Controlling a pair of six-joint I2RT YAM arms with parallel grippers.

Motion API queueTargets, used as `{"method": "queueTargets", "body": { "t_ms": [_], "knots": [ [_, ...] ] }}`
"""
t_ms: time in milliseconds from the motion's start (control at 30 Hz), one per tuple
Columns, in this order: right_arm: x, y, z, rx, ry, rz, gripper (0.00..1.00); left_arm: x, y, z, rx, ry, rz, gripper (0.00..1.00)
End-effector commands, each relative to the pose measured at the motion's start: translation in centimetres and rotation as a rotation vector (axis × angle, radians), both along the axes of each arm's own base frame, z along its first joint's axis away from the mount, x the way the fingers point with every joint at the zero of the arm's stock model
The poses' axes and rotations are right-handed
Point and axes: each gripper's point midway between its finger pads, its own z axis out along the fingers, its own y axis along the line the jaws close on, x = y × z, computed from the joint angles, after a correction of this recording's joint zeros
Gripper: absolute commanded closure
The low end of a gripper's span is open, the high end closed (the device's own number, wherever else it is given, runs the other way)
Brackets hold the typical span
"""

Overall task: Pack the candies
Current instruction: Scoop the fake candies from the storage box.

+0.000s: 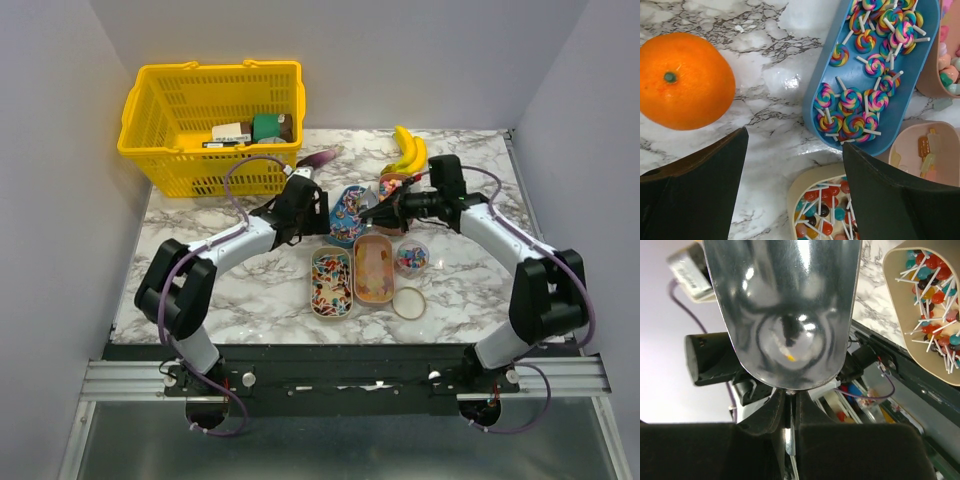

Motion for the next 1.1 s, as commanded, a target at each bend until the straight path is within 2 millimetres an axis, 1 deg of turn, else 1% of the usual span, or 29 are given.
{"method": "queueTargets", "body": {
  "t_ms": [0, 67, 100, 167, 233, 267, 300, 400, 467, 533, 567, 600, 667, 767, 800, 833, 1000, 1033, 1067],
  "knots": [
    [0.1, 2.7, -1.5, -0.025, 0.064, 0.089, 0.99, 0.2, -1.1, -1.4, -0.016, 0.064, -0.03, 0.14],
    [0.0, 3.7, -2.2, -0.023, 0.096, 0.116, 0.99, 0.2, -1.4, -1.6, -0.016, 0.079, -0.039, 0.16],
    [0.1, 4.1, -3.0, -0.028, 0.122, 0.122, 0.99, 0.2, -1.4, -2.4, -0.009, 0.096, -0.041, 0.19],
    [0.0, 4.6, -3.8, -0.033, 0.153, 0.133, 0.99, 0.3, -1.5, -2.7, -0.015, 0.111, -0.047, 0.22],
    [0.2, 5.1, -4.9, -0.042, 0.186, 0.142, 0.99, 0.3, -1.7, -3.5, -0.015, 0.133, -0.051, 0.26],
    [0.3, 5.1, -5.3, -0.049, 0.196, 0.141, 0.99, 0.4, -1.8, -3.5, -0.015, 0.137, -0.053, 0.27],
    [0.4, 5.2, -5.7, -0.058, 0.204, 0.138, 0.99, 0.4, -1.7, -4.1, -0.004, 0.151, -0.049, 0.3],
    [0.7, 5.2, -6.9, -0.085, 0.228, 0.134, 0.99, 0.5, -1.4, -4.8, 0.01, 0.175, -0.041, 0.37],
    [1.0, 5.3, -7.9, -0.1, 0.247, 0.138, 0.99, 0.6, -1.2, -5.0, 0.014, 0.179, -0.035, 0.4],
    [1.2, 5.3, -8.5, -0.117, 0.262, 0.139, 0.99, 0.6, -1.1, -5.3, 0.016, 0.185, -0.033, 0.43],
    [1.6, 5.4, -8.5, -0.123, 0.249, 0.139, 0.99, 0.6, -1.1, -5.3, 0.016, 0.187, -0.033, 0.44],
    [1.7, 5.5, -9.1, -0.13, 0.263, 0.139, 0.99, 0.5, -1.0, -5.6, 0.022, 0.192, -0.033, 0.46],
    [1.9, 5.5, -9.8, -0.151, 0.275, 0.137, 0.99, 0.7, -0.9, -5.6, 0.024, 0.193, -0.031, 0.47],
    [2.5, 5.5, -10.4, -0.174, 0.278, 0.134, 0.99, 0.7, -0.9, -5.8, 0.029, 0.198, -0.031, 0.49],
    [2.8, 5.6, -10.3, -0.178, 0.272, 0.135, 0.99, 0.7, -0.9, -5.9, 0.029, 0.199, -0.031, 0.5],
    [2.8, 5.5, -10.7, -0.19, 0.289, 0.134, 0.99, 0.7, -0.8, -5.9, 0.033, 0.2, -0.031, 0.51],
    [3.4, 5.1, -11.2, -0.253, 0.275, 0.12, 0.99, 0.8, -0.7, -6.0, 0.041, 0.202, -0.032, 0.51],
    [3.2, 4.9, -11.4, -0.27, 0.29, 0.121, 0.99, 0.7, -0.6, -6.1, 0.044, 0.205, -0.031, 0.52],
    [3.6, 4.9, -11.6, -0.286, 0.276, 0.122, 0.99, 0.7, -0.6, -6.2, 0.045, 0.204, -0.032, 0.52]
  ]
}}
